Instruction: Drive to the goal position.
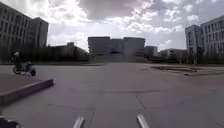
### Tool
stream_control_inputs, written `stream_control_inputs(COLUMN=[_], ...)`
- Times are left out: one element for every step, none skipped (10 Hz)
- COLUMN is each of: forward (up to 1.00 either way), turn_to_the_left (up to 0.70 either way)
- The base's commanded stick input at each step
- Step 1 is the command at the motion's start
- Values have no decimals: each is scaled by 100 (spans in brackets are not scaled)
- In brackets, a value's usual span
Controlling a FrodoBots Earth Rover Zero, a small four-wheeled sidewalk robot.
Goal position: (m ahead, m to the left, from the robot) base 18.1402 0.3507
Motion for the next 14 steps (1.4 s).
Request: stream_control_inputs(forward=[68, 69, 69, 69, 69, 70, 70, 70, 70, 70, 70, 70, 70, 70], turn_to_the_left=[0, 0, 0, 0, 0, 0, 0, 0, 0, 0, 0, 0, 0, 0])
